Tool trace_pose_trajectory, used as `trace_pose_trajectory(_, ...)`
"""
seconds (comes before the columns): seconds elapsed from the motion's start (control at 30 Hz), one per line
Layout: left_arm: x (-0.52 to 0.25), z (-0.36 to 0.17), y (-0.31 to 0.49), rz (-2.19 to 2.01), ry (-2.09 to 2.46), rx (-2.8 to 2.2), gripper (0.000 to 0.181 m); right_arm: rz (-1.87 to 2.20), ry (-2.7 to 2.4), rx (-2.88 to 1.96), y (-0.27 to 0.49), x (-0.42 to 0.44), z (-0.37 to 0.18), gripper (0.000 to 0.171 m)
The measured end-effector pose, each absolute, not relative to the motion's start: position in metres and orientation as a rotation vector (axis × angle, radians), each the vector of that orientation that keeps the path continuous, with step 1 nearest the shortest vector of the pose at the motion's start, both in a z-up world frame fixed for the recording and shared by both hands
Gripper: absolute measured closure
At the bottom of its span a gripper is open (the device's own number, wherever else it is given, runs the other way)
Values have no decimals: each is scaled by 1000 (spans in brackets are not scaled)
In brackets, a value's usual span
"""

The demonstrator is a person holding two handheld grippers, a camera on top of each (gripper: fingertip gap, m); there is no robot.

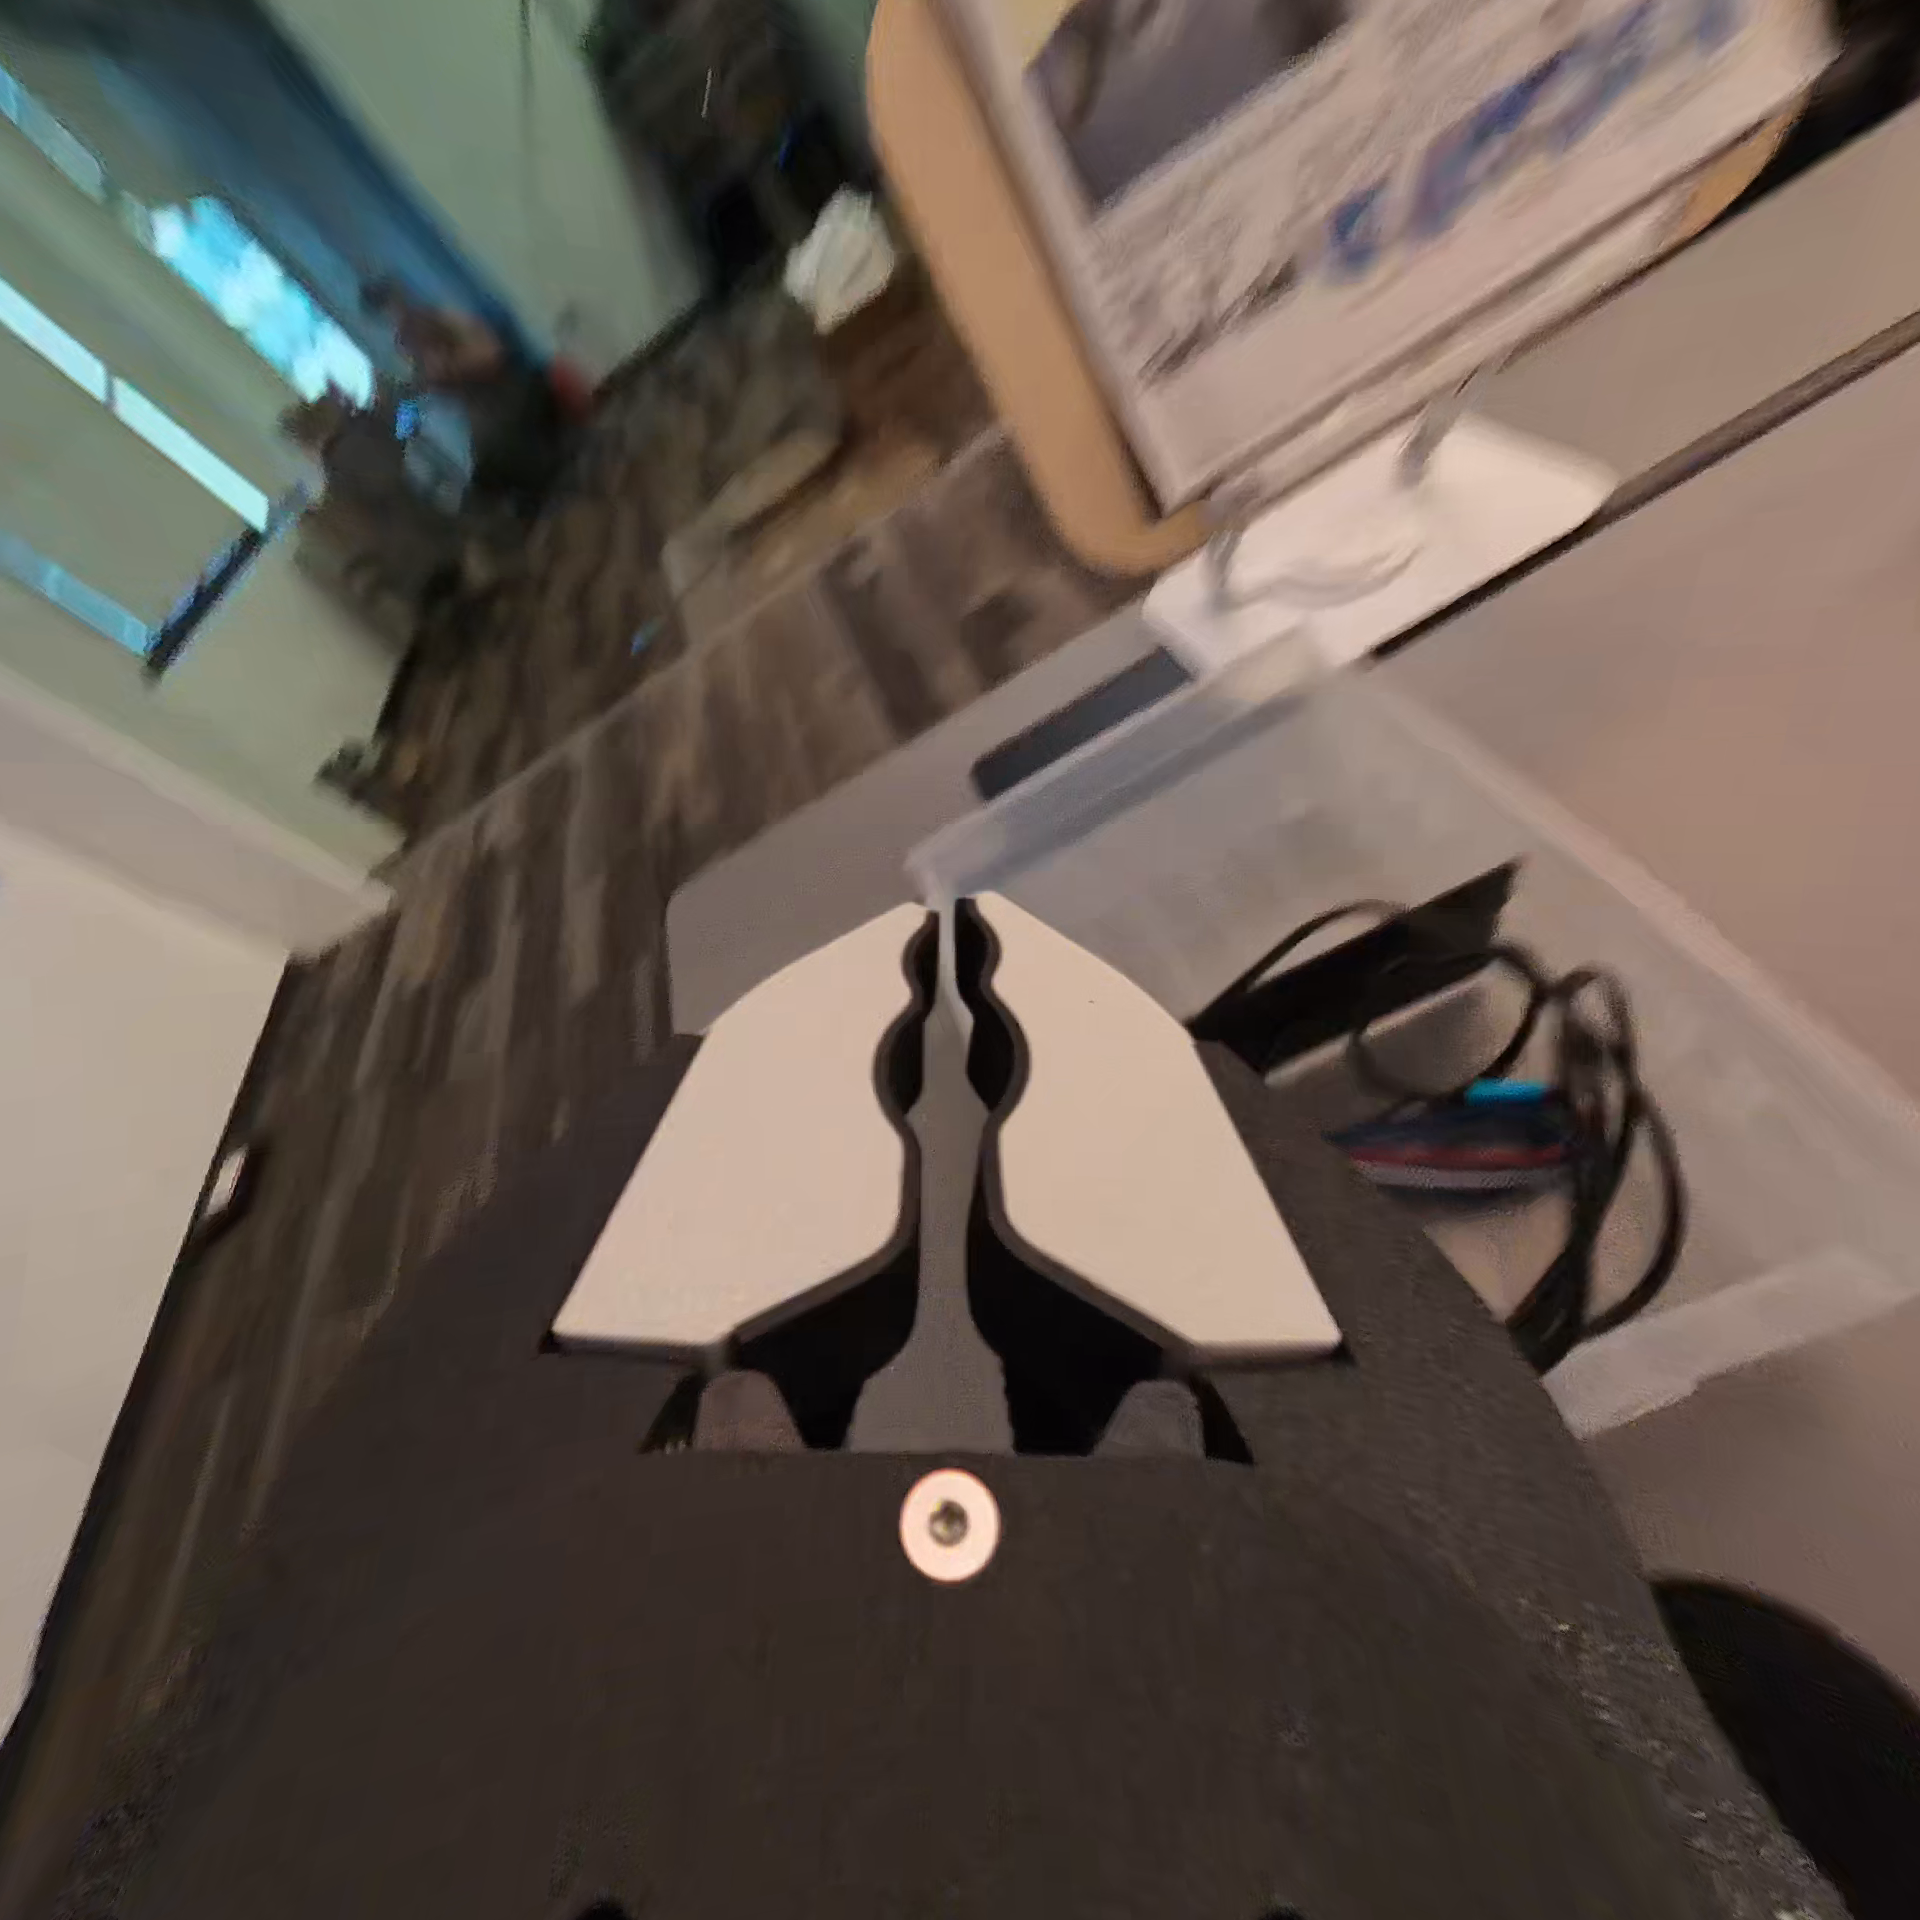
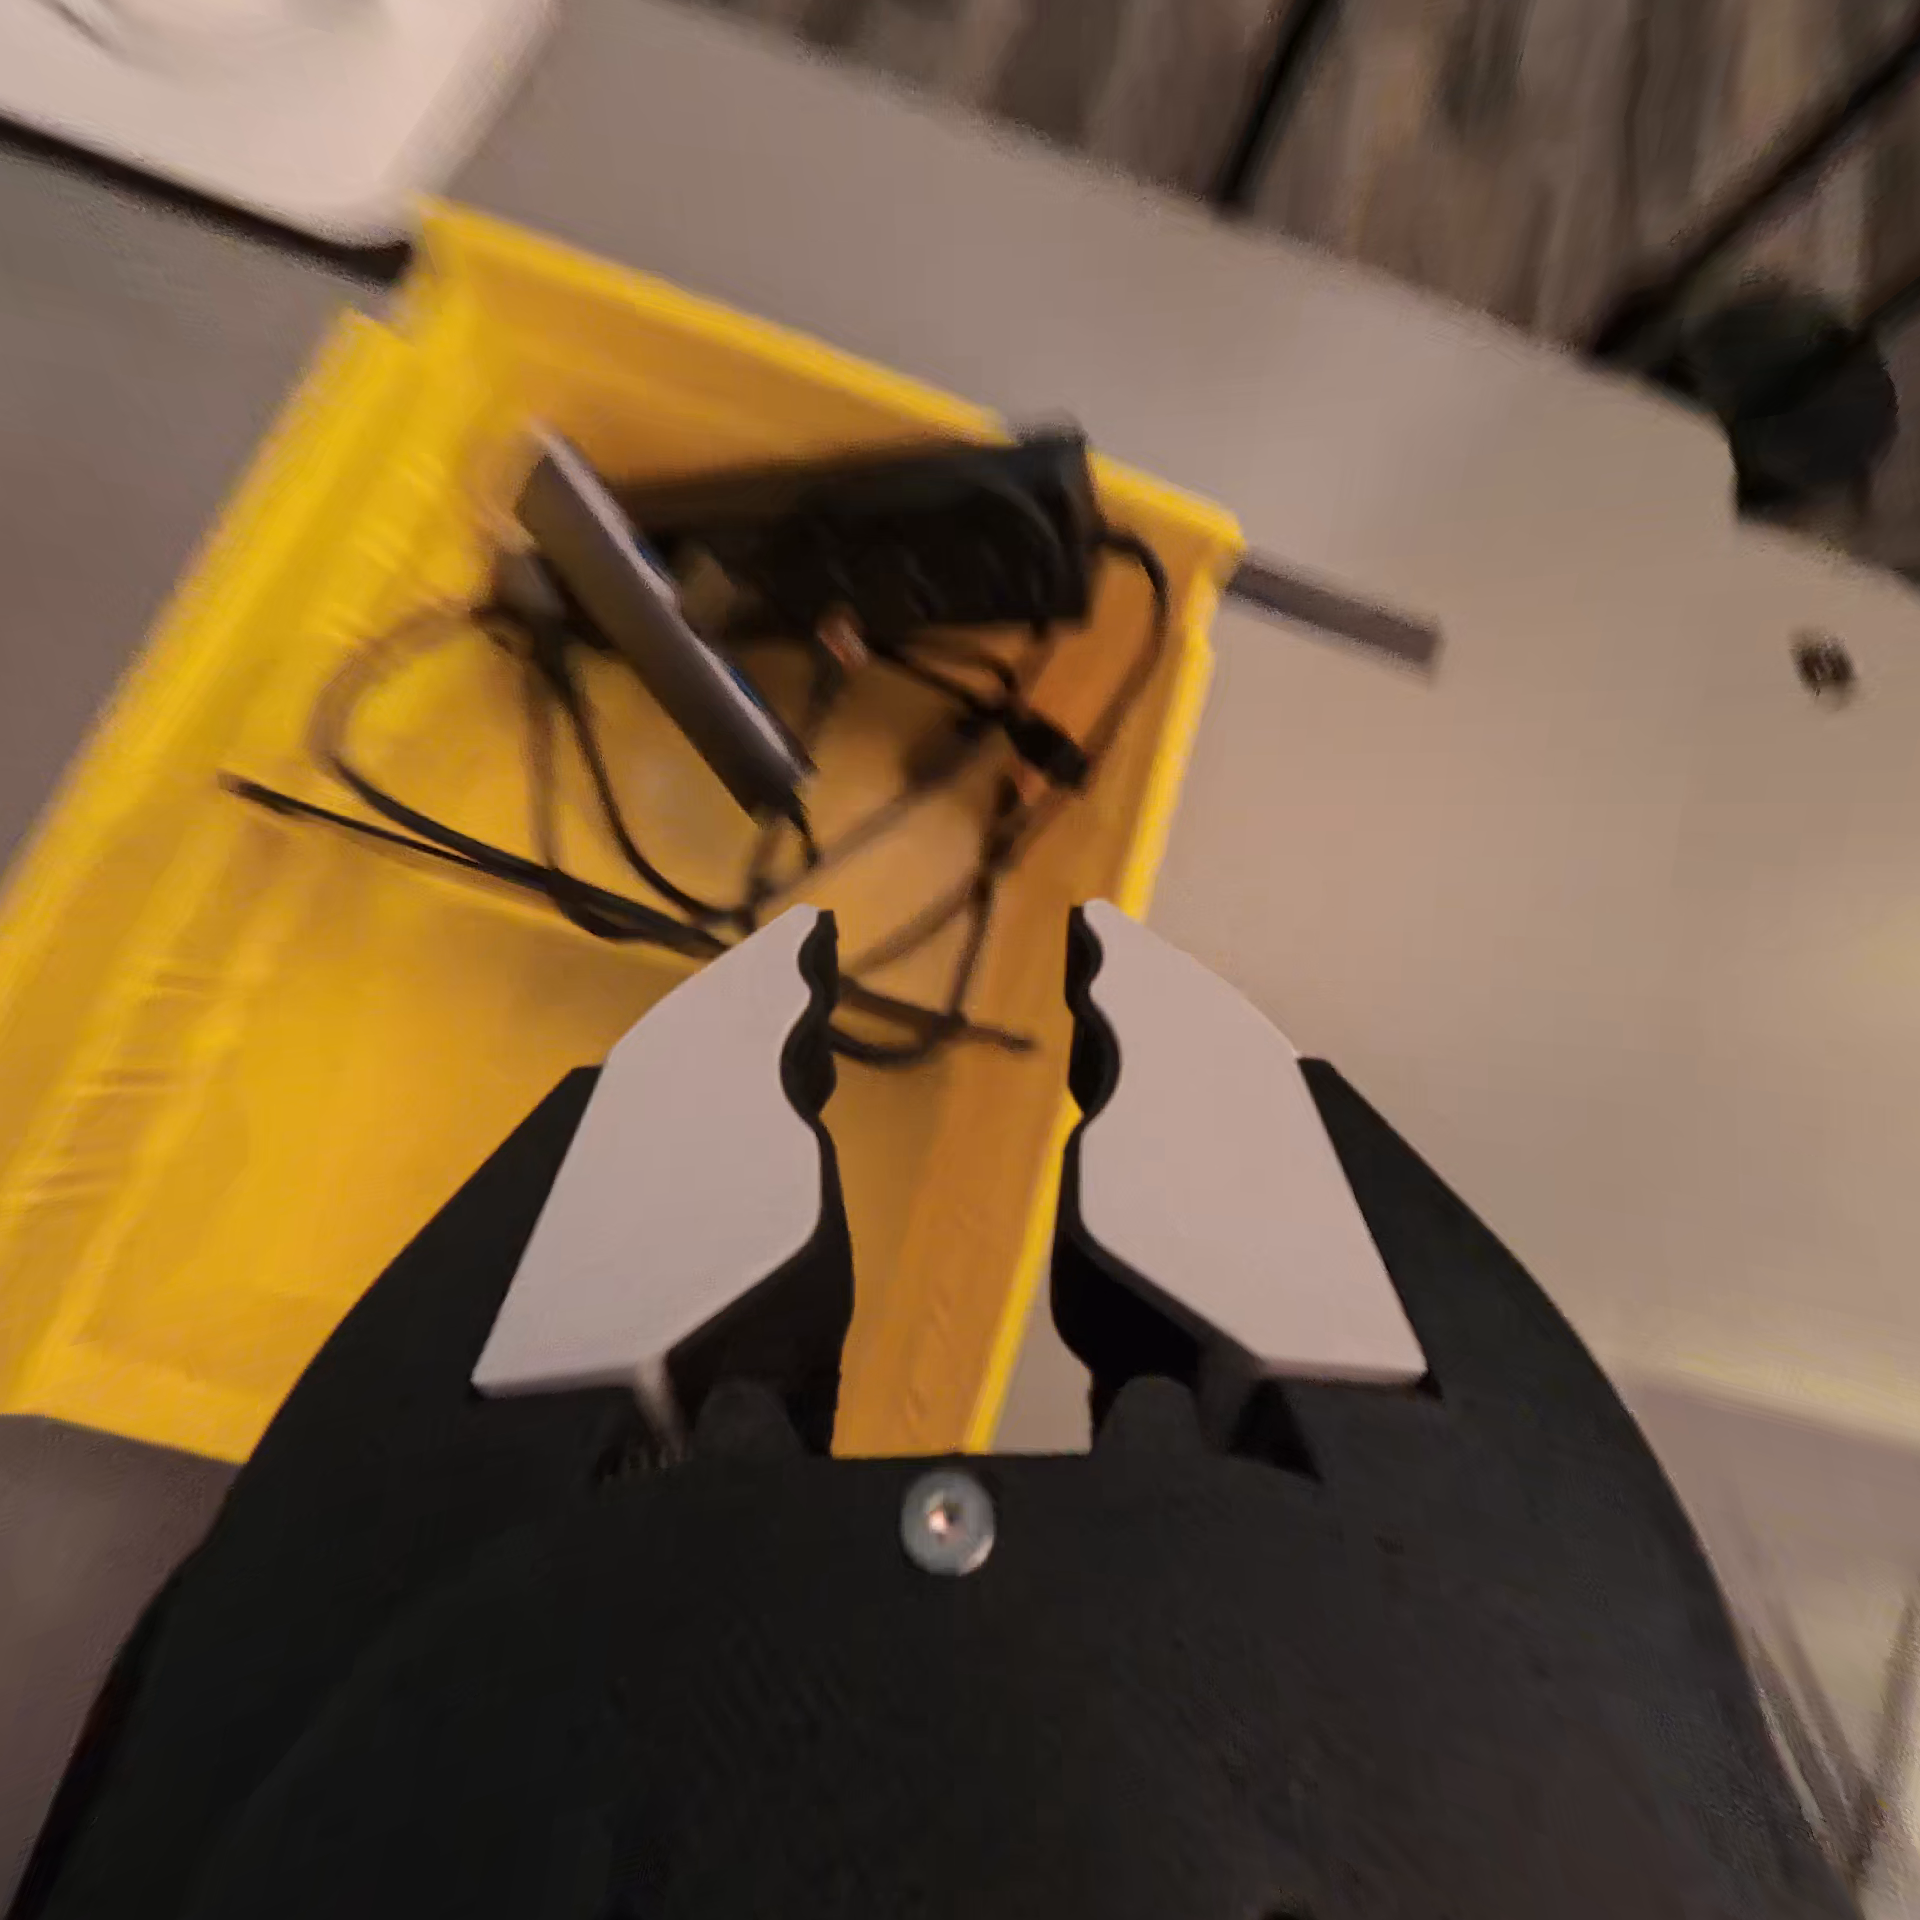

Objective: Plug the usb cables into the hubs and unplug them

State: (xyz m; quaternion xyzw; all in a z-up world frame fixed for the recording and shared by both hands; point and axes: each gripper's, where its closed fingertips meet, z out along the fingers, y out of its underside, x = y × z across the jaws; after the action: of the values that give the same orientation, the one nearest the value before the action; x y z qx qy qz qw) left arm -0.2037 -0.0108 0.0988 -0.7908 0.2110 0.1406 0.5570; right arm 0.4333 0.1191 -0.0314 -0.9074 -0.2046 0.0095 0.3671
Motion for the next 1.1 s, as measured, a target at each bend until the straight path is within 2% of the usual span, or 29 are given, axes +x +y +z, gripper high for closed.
trace_pose_trajectory(0.07,-233,71,-15,367,442,-2046,172,-42,-477,-2468,109,454,-49,128)
trace_pose_trajectory(0.17,-251,46,-13,307,403,-2164,174,9,-453,-2553,96,466,-65,129)
trace_pose_trajectory(0.33,-242,7,-6,147,491,-2295,171,89,-396,-2626,82,476,-75,130)
trace_pose_trajectory(0.47,-221,-17,-1,17,591,-2368,158,110,-419,-2668,81,473,-85,130)
trace_pose_trajectory(0.63,-235,-37,3,155,565,-2487,158,94,-349,-2749,79,483,-99,131)
trace_pose_trajectory(0.73,-241,-50,6,131,534,-2543,158,182,-342,-2807,73,480,-111,138)
trace_pose_trajectory(0.87,-245,-60,5,31,450,-2595,158,354,-331,-2991,56,466,-133,158)
trace_pose_trajectory(1.1,-250,-77,-6,-45,371,-2722,153,265,-359,-3048,58,466,-140,165)
